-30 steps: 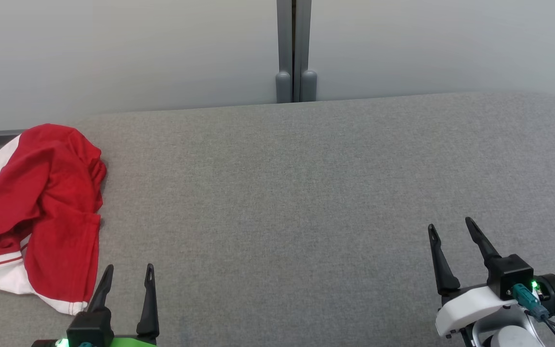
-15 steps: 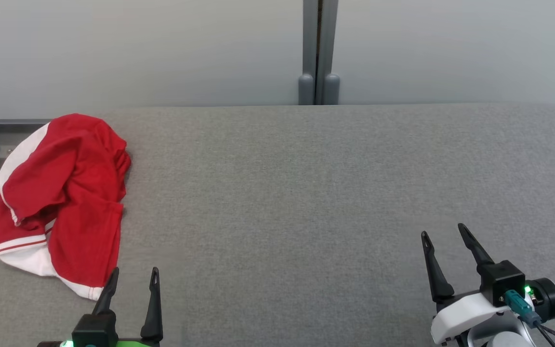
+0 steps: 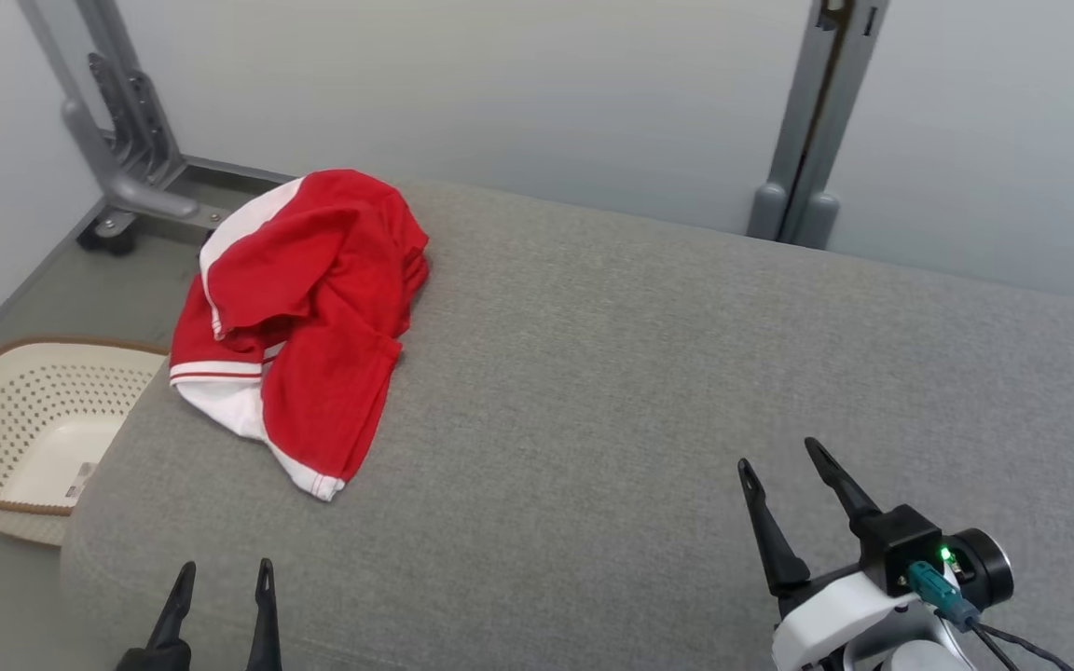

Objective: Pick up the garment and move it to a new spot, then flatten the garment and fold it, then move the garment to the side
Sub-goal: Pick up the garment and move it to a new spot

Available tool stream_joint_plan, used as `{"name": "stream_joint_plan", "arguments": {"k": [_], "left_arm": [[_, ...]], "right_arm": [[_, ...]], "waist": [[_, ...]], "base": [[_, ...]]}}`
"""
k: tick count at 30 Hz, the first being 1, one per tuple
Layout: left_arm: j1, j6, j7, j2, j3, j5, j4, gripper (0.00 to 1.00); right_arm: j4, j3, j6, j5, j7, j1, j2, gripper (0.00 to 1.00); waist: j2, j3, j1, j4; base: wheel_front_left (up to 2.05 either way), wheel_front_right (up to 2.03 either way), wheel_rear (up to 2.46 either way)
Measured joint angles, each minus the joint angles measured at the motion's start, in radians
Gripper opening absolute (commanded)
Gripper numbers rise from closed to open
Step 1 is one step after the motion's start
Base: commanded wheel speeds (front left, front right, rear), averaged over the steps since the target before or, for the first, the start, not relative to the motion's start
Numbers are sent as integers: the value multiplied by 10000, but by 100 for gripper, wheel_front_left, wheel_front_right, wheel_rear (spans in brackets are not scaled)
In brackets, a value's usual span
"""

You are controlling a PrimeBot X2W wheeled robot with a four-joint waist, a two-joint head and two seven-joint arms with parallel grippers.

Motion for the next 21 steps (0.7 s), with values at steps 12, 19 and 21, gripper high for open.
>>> {"name": "stream_joint_plan", "arguments": {"k": [12,19,21], "left_arm": [[-1932,-368,869,-134,-529,-616,430,100],[-5784,-594,2008,-278,-922,-1273,1730,100],[-6778,-621,2272,-236,-901,-1373,2242,100]], "right_arm": [[-249,637,4,-88,-2,-1035,-545,100],[-857,782,4,-96,0,-2303,-1505,100],[-1039,846,6,-86,-2,-2615,-1655,100]], "waist": [[0,624,0,519],[0,2007,0,490],[0,2477,0,422]], "base": [[0,0,0],[0,0,0],[0,0,0]]}}
